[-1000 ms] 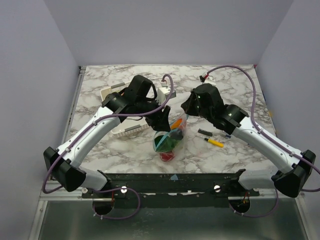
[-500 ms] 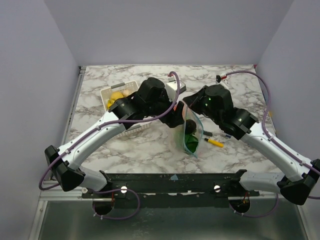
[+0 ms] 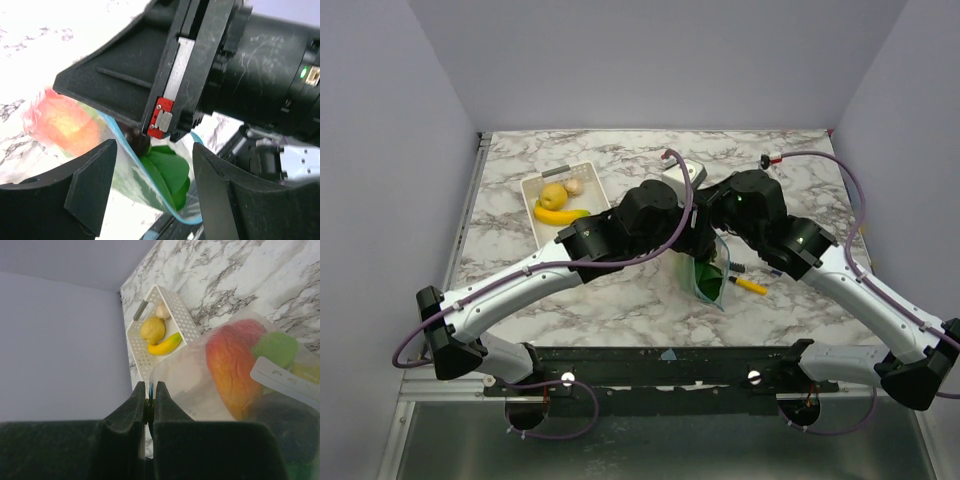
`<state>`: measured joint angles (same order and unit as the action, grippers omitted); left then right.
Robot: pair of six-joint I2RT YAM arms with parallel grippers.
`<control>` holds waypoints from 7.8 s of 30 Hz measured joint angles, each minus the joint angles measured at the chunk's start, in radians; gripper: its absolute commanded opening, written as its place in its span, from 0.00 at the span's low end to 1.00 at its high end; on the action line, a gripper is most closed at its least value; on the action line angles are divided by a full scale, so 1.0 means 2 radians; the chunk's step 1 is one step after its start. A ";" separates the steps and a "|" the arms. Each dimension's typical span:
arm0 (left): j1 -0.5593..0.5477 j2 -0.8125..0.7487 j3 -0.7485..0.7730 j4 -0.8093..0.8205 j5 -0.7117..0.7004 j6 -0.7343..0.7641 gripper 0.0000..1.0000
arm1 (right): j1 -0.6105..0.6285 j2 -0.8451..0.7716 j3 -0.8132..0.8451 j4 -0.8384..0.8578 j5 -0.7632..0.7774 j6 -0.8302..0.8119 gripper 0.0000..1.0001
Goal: Place the food in the zip-top bag and seal the zipper
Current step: Zip the zipper food storage bag at the center of the board.
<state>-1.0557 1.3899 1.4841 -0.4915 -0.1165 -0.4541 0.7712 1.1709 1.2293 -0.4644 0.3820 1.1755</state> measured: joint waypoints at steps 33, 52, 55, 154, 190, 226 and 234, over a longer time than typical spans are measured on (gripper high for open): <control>0.038 0.039 -0.056 0.080 -0.009 0.001 0.00 | -0.002 -0.058 -0.034 0.086 -0.001 -0.056 0.69; 0.176 -0.013 -0.092 -0.008 0.357 0.140 0.00 | -0.271 0.006 -0.049 0.178 -0.536 -0.520 0.83; 0.186 -0.014 -0.092 -0.013 0.381 0.152 0.00 | -0.275 0.006 -0.073 0.187 -0.631 -0.554 0.82; 0.145 0.010 0.013 -0.125 0.304 0.278 0.00 | -0.179 -0.029 -0.147 0.270 -0.735 -0.571 0.36; 0.159 -0.024 0.002 -0.090 0.348 0.215 0.33 | -0.150 0.016 -0.169 0.333 -0.759 -0.557 0.01; 0.177 -0.003 0.014 -0.068 0.399 0.186 0.00 | -0.146 -0.042 -0.237 0.447 -0.646 -0.415 0.01; 0.185 -0.007 0.014 -0.066 0.398 0.186 0.00 | -0.142 -0.043 -0.241 0.467 -0.607 -0.373 0.00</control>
<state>-0.6861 1.3762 1.5127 -0.6231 0.6800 -0.0830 0.4866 1.0840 0.7464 0.4698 -0.8314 0.4301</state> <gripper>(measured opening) 0.081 0.006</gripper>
